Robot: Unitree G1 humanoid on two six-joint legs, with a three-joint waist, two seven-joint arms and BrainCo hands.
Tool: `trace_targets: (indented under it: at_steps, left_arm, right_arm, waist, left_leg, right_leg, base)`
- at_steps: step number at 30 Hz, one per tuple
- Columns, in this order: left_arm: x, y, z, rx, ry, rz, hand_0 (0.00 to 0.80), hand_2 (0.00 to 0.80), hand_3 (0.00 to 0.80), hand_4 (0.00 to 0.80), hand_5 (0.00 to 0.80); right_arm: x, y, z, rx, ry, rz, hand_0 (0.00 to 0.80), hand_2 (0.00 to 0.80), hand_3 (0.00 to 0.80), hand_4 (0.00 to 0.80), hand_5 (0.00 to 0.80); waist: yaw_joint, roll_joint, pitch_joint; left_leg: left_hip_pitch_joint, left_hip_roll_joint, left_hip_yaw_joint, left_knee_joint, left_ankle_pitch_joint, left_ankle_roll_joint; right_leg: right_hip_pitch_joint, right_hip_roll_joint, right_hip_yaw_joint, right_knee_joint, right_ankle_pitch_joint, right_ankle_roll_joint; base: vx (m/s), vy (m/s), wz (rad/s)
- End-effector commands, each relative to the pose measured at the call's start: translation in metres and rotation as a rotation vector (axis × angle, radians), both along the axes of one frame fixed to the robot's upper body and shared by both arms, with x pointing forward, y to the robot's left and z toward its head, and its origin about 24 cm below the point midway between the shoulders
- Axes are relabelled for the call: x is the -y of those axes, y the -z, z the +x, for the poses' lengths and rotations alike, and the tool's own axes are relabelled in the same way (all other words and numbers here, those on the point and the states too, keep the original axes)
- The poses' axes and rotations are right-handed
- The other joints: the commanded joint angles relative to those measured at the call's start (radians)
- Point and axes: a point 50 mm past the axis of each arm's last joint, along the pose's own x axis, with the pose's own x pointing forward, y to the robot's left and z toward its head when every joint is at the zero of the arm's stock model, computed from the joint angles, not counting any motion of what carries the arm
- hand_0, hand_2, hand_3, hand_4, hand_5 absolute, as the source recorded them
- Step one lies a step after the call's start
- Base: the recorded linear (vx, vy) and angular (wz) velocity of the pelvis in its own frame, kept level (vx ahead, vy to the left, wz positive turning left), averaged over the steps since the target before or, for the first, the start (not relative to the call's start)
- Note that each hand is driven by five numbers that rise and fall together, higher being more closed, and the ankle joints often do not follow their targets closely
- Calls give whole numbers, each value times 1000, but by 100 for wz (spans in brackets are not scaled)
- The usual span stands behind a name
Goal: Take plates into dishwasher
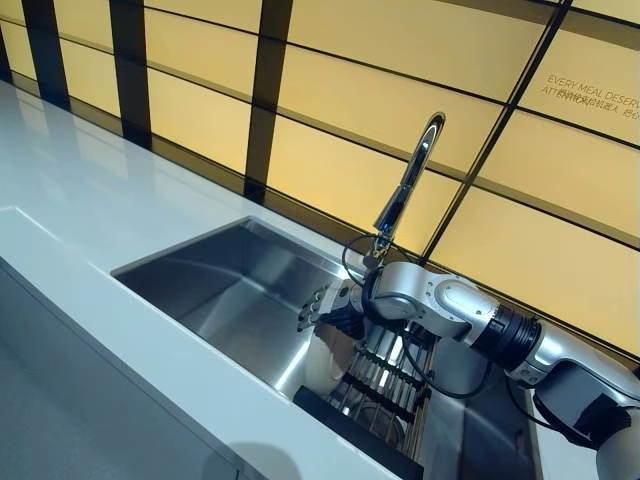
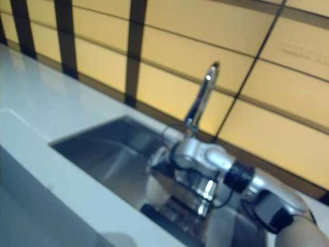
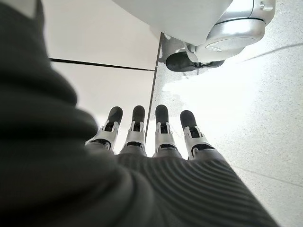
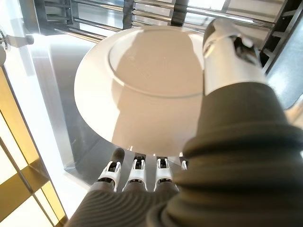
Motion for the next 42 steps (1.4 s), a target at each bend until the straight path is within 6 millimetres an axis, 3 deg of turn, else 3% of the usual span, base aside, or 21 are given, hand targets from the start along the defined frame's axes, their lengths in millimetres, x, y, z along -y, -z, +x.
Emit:
trace_targets:
  at_steps: [1, 11, 12, 15, 18, 23, 26, 27, 34, 38, 42]
  left_arm:
    - [-2, -1, 6, -2, 20, 18, 0, 0, 0, 0, 0]
    - [-1, -2, 9, 4, 26, 15, 0, 0, 0, 0, 0]
    - [-1, -2, 9, 3, 28, 16, 0, 0, 0, 0, 0]
    - [-2, -2, 8, 1, 28, 17, 0, 0, 0, 0, 0]
    - [-1, -1, 8, 1, 29, 17, 0, 0, 0, 0, 0]
    - [-1, -2, 9, 1, 31, 15, 0, 0, 0, 0, 0]
    - [-2, -2, 8, 2, 31, 15, 0, 0, 0, 0, 0]
    - [-2, -2, 8, 2, 33, 16, 0, 0, 0, 0, 0]
    - [1, -1, 9, 5, 32, 10, 0, 0, 0, 0, 0]
    - [1, -1, 9, 4, 33, 11, 0, 0, 0, 0, 0]
    - [0, -1, 9, 3, 32, 12, 0, 0, 0, 0, 0]
  right_arm:
    - [13, -12, 9, 49, 38, -45, 0, 0, 0, 0, 0]
    - [13, -8, 10, 34, 36, -27, 0, 0, 0, 0, 0]
    - [13, -8, 10, 34, 31, -23, 63, 63, 63, 63, 63]
    - [13, -9, 9, 34, 26, -13, 135, 135, 135, 135, 135]
    - [12, -9, 8, 34, 23, -5, 160, 160, 160, 160, 160]
    - [12, -9, 8, 40, 15, 16, 364, 364, 364, 364, 364]
    - [12, -11, 8, 47, 14, 22, 398, 398, 398, 398, 398]
    - [12, -12, 8, 51, 11, 29, 458, 458, 458, 458, 458]
    - [12, -13, 7, 55, 3, 35, 587, 587, 587, 587, 587]
    - [12, -13, 6, 52, 0, 36, 800, 800, 800, 800, 800]
    - [11, -13, 6, 51, -1, 38, 800, 800, 800, 800, 800]
  waist:
    - [35, -13, -7]
    - [37, -12, -2]
    - [38, -12, -2]
    - [38, -14, -2]
    - [39, -15, -2]
    - [39, -15, 0]
    - [39, -15, 0]
    - [39, -16, 0]
    - [36, -13, 0]
    - [36, -11, 0]
    - [36, -10, -1]
  left_leg:
    - [1, -50, 1, 2, -43, 77]
    - [-4, -50, -1, 5, -42, 76]
    - [-4, -49, -2, 4, -42, 76]
    - [-5, -49, -1, 6, -42, 75]
    - [-7, -49, -2, 6, -41, 75]
    - [-8, -48, 1, 6, -42, 75]
    - [-10, -48, 1, 7, -41, 75]
    - [-11, -48, 1, 6, -41, 75]
    - [-13, -48, 3, 7, -41, 75]
    - [-11, -49, 3, 7, -42, 74]
    - [-11, -50, 3, 6, -42, 76]
  right_leg:
    - [-16, -23, -27, 38, 30, 53]
    - [-19, -23, -29, 39, 30, 51]
    - [-19, -22, -29, 38, 30, 51]
    - [-18, -22, -29, 37, 31, 51]
    - [-19, -21, -29, 36, 32, 50]
    - [-19, -20, -28, 31, 35, 51]
    - [-20, -19, -29, 29, 36, 51]
    - [-20, -19, -29, 27, 37, 52]
    - [-23, -20, -28, 28, 36, 51]
    - [-22, -21, -29, 28, 37, 52]
    - [-23, -22, -29, 28, 37, 53]
  base:
    - [0, 0, 0]
    - [0, 0, 0]
    - [0, 0, 0]
    - [0, 0, 0]
    - [0, 0, 0]
    - [0, 0, 0]
    - [0, 0, 0]
    - [0, 0, 0]
    - [0, 0, 0]
    - [0, 0, 0]
    - [0, 0, 0]
